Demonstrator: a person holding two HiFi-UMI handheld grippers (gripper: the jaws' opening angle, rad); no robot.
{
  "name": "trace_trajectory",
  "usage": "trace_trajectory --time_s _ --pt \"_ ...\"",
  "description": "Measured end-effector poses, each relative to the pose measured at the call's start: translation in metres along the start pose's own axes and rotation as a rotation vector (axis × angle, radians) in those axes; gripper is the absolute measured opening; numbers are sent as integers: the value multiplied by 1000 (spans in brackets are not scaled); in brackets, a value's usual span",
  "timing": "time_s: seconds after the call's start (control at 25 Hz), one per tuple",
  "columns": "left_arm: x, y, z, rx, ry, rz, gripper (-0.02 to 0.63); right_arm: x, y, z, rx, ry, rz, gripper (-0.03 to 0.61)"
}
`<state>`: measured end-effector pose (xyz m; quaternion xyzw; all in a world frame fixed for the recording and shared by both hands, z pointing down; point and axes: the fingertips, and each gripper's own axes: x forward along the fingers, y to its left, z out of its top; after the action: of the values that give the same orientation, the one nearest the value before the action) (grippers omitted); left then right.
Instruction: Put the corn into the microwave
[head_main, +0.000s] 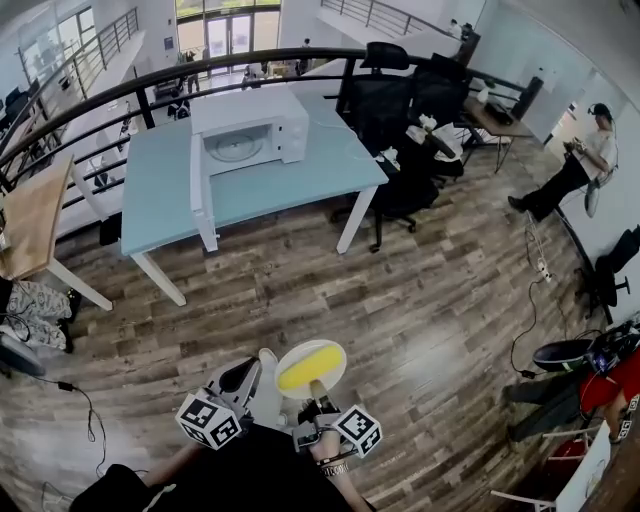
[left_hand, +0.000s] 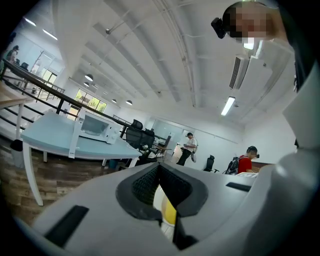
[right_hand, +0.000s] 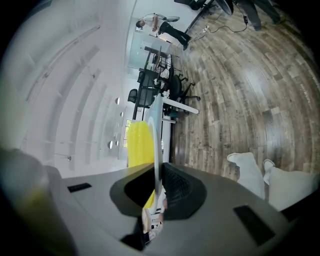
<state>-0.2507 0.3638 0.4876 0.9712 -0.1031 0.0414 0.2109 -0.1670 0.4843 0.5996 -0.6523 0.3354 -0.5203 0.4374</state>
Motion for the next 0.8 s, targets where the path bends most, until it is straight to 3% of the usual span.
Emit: trace_trajectory --time_s 0.8 --pt "103 43 34 -8 18 -9 3 82 33 63 10 9 14 26"
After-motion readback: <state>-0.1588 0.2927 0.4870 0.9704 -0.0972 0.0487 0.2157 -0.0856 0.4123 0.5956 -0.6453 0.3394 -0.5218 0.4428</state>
